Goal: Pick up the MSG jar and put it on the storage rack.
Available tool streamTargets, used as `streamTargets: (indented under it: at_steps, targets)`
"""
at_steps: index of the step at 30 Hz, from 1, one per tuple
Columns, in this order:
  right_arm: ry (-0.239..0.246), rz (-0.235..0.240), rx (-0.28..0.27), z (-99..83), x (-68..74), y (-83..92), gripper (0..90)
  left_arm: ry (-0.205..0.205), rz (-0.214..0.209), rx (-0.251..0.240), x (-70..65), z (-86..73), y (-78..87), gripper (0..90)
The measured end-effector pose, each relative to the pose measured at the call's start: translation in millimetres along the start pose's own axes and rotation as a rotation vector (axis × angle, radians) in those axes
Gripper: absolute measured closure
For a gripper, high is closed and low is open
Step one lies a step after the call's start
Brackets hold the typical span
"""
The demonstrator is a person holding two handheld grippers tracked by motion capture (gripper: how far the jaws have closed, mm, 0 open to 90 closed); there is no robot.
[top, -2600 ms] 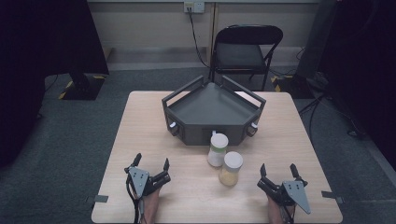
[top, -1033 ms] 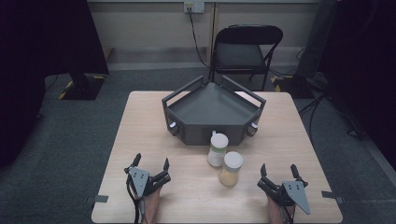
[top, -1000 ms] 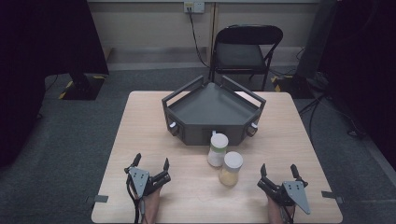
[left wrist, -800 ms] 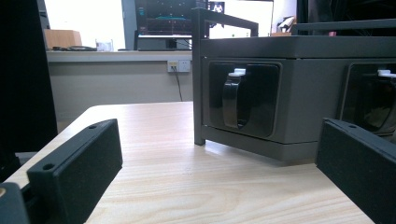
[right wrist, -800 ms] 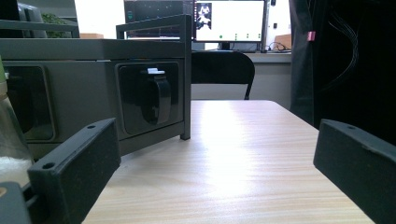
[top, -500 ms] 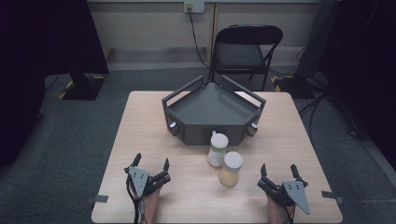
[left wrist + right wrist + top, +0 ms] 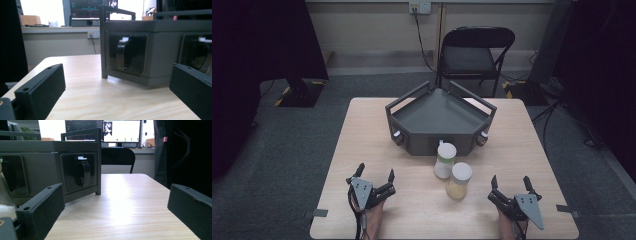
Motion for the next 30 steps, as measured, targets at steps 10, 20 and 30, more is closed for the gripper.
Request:
streamTargets:
  at_steps: [10,20,30]
  targets:
    - [0.0,0.0,0.0,0.0,0.0,0.0,0.0,-0.006,-0.049,-0.053,0.1,32.7,7.8,0.3]
    - [0.001,0.0,0.0,0.0,0.0,0.0,0.0,0.013,-0.133,-0.11,1.2,57.0,9.3,0.3]
    - [0.001,0.0,0.0,0.0,0.0,0.0,0.0,0.025,-0.213,-0.122,-3.4,69.6,-2.5,0.1]
Point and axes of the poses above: each handheld gripper's, and its own axes: y roughly backward along the jaws, z roughly out of its top, x roughly to its left, the point moved 9 cm from there along -y, roughly forward along the jaws, and after that the axes turned 15 degrees about -y, right-handed, at the moved point
